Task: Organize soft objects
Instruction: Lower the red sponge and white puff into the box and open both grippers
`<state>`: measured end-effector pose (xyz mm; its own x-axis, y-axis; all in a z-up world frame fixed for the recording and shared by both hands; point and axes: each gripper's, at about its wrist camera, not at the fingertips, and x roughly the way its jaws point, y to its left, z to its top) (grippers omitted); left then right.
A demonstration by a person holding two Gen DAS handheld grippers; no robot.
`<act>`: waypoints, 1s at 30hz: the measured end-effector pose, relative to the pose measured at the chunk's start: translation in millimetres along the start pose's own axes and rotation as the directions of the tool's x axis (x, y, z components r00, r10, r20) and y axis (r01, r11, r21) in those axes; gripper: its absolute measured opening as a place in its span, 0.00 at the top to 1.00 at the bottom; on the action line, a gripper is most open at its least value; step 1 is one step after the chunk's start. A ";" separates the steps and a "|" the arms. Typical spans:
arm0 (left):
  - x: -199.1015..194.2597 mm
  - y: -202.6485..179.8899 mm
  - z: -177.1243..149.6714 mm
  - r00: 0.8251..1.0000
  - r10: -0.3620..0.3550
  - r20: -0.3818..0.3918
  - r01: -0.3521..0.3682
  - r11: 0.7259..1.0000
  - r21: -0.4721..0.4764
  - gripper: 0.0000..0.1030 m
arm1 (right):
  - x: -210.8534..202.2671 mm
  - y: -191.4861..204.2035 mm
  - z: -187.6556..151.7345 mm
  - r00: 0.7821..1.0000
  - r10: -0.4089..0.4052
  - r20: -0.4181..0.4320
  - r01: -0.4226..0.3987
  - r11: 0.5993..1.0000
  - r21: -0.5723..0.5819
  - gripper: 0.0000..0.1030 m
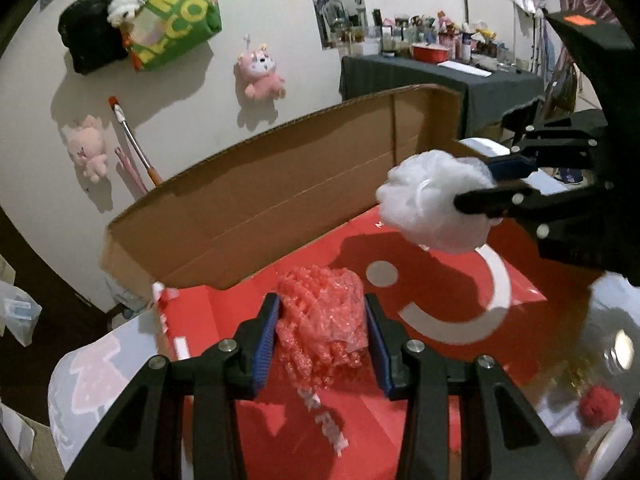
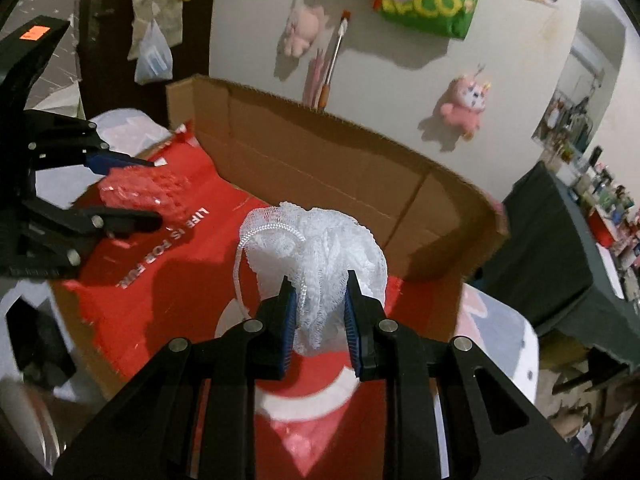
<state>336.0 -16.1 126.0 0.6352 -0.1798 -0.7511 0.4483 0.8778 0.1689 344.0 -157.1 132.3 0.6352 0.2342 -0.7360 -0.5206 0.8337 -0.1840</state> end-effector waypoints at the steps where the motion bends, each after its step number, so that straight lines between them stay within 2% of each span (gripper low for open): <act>1: 6.5 1.0 2.8 1.000 0.000 -0.007 0.000 1.000 -0.005 0.58 | 5.6 -0.2 2.3 1.000 0.003 -0.011 -0.002 1.000 0.004 0.80; 8: 45.0 7.6 16.2 0.999 -0.009 -0.053 0.008 1.000 -0.015 0.58 | 47.1 -1.2 16.4 0.997 -0.010 -0.083 0.012 1.000 0.018 0.80; 12: 61.7 9.8 19.0 0.997 0.011 -0.083 -0.011 1.000 -0.003 0.57 | 62.3 1.7 20.8 0.993 -0.035 -0.112 0.036 0.999 0.008 0.80; 17: 76.8 16.3 16.5 0.994 0.009 -0.109 -0.011 1.000 -0.019 0.56 | 72.6 1.4 24.3 0.991 -0.026 -0.131 0.028 0.999 0.019 0.79; 24: 79.0 18.5 13.6 0.995 -0.013 -0.101 0.008 0.998 -0.055 0.54 | 75.4 -6.2 21.2 0.991 0.027 -0.135 -0.017 0.997 0.072 0.75; 30: 80.0 16.9 12.1 0.994 0.005 -0.107 -0.010 0.999 -0.046 0.54 | 75.5 -10.5 21.8 0.990 0.038 -0.137 -0.026 0.996 0.089 0.74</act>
<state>402.0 -21.0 76.6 0.5666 -0.1272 -0.8141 0.4129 0.8989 0.1469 409.9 -137.3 92.8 0.5308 0.1947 -0.8248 -0.4841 0.8685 -0.1066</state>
